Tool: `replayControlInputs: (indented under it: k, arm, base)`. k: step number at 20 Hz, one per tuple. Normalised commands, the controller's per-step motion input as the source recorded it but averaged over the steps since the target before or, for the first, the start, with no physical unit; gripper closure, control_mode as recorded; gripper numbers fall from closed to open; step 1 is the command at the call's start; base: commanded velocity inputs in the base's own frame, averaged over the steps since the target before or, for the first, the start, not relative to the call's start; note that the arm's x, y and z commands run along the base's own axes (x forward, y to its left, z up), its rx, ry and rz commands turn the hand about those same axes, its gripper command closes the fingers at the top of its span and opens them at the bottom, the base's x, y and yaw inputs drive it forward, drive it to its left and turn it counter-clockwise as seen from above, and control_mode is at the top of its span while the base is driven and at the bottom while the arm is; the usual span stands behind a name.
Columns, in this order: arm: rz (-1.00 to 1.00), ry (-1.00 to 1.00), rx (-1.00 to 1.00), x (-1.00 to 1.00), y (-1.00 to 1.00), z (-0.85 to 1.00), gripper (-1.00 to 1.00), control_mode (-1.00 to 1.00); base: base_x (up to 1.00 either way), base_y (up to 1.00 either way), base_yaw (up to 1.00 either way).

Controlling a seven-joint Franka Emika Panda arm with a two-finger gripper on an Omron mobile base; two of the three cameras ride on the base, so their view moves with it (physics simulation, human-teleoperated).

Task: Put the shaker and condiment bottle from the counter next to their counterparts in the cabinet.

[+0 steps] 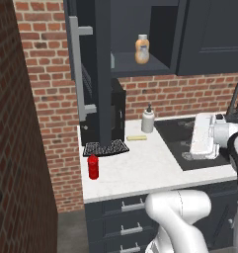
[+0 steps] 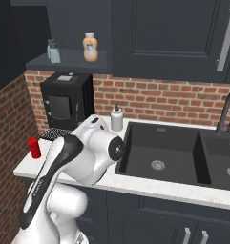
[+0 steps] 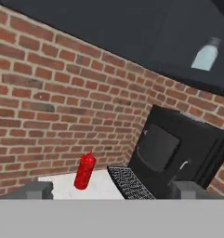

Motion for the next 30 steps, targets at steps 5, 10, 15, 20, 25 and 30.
replayControlInputs:
  k: [5,10,15,20,25,30]
  arm:
    - [0.54,0.02,-0.19,-0.39,0.27,-0.88,-1.00,-1.00]
    - [0.35,0.00,-0.08,-0.05,0.79,-0.44,-1.00,-1.00]
    - [0.04,0.02,-0.01,0.05,0.21,-0.06,-1.00,-1.00]
    - [-0.02,0.00,0.00,0.19,0.63,-0.39,-1.00,-1.00]
    - [0.00,0.00,0.00,0.07,0.54,-0.19,-1.00,-1.00]
    - [-0.07,0.01,0.09,0.01,0.12,-0.07,-1.00,-1.00]
  base:
    - [0.00,0.00,0.00]
    - [0.00,0.00,0.00]
    - [0.00,0.00,0.00]
    - [0.00,0.00,0.00]
    - [0.00,0.00,0.00]
    - [0.00,0.00,0.00]
